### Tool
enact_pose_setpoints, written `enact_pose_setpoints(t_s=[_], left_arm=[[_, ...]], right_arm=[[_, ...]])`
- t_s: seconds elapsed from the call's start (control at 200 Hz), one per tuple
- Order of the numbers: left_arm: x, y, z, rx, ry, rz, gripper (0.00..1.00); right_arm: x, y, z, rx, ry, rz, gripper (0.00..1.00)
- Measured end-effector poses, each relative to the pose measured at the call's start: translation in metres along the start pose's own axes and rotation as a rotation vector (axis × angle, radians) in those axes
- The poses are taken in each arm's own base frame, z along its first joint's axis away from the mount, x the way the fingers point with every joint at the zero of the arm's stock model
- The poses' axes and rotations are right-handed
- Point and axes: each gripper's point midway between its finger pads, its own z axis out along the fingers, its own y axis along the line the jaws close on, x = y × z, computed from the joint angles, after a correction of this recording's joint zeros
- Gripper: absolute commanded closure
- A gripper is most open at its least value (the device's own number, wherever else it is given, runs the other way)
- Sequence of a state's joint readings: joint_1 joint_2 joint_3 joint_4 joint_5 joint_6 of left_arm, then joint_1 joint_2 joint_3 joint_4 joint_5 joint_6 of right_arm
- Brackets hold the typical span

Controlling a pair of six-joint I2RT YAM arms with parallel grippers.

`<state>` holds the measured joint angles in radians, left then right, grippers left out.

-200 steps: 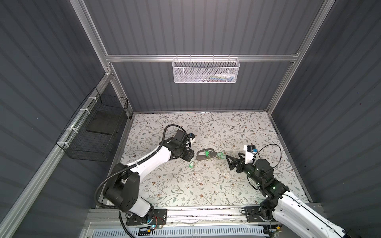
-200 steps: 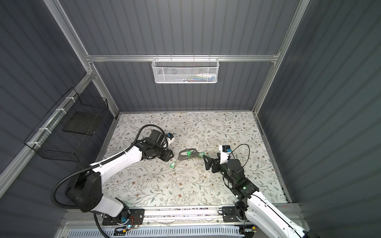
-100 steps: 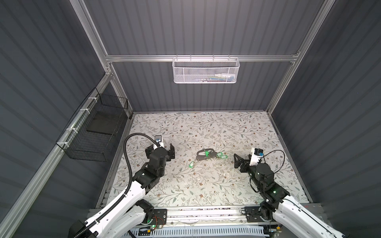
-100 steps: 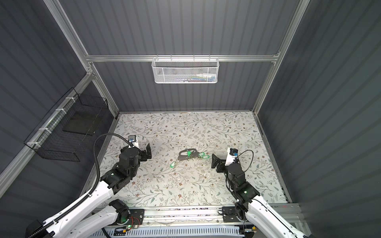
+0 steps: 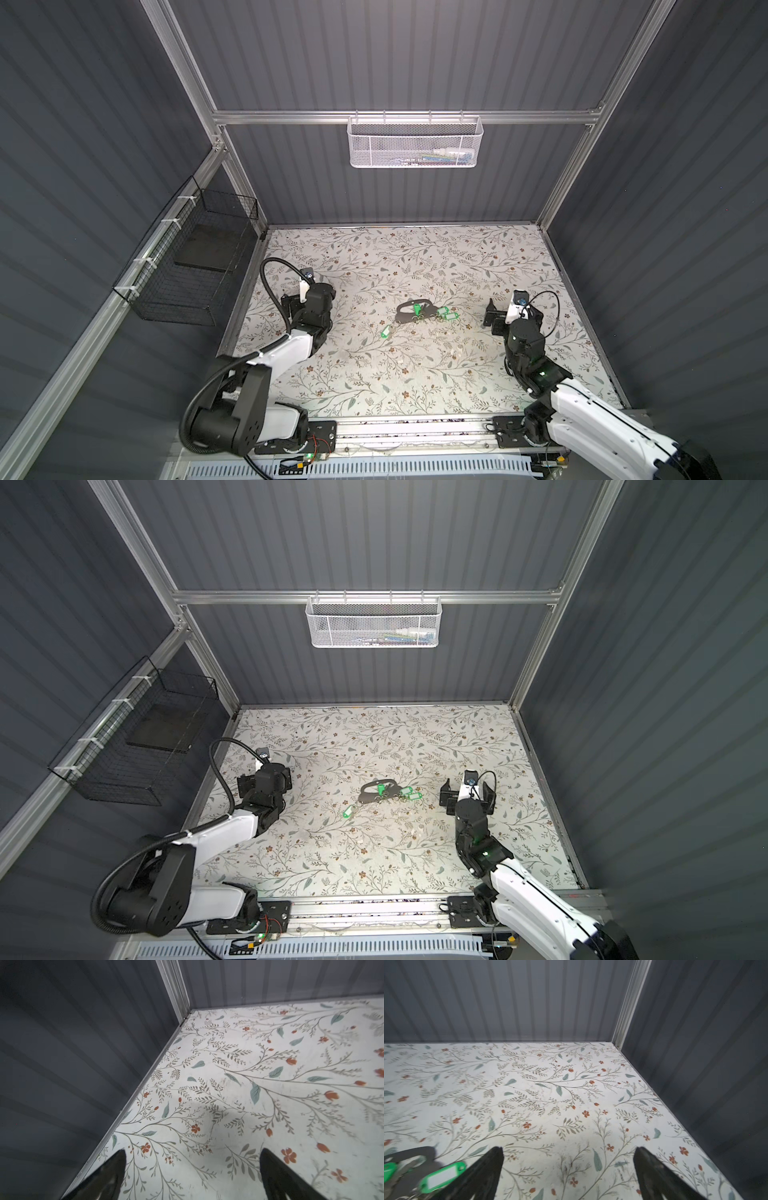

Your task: Put the keys on the keyring

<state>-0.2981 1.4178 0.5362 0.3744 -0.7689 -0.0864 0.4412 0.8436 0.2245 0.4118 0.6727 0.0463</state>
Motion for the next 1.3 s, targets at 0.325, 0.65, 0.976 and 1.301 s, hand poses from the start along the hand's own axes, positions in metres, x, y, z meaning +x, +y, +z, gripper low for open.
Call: enact_pose_setpoints(t_s=[0.325, 0.65, 0.976, 1.301], left_arm=[[0.018, -0.023, 0.034, 0.091, -0.025, 0.043, 0.00], [0.029, -0.031, 0.044, 0.241, -0.089, -0.011, 0.00], [0.021, -0.043, 0.042, 0.331, -0.118, -0.022, 0.00], [0.017, -0.031, 0.054, 0.324, -0.098, -0.075, 0.00]], right_arm=[[0.040, -0.012, 0.049, 0.085, 0.101, -0.141, 0.01], [0.013, -0.020, 0.073, -0.016, -0.072, -0.011, 0.01], [0.012, -0.020, 0.093, -0.124, -0.073, 0.081, 0.01], [0.015, -0.032, 0.102, -0.091, -0.024, 0.147, 0.01]])
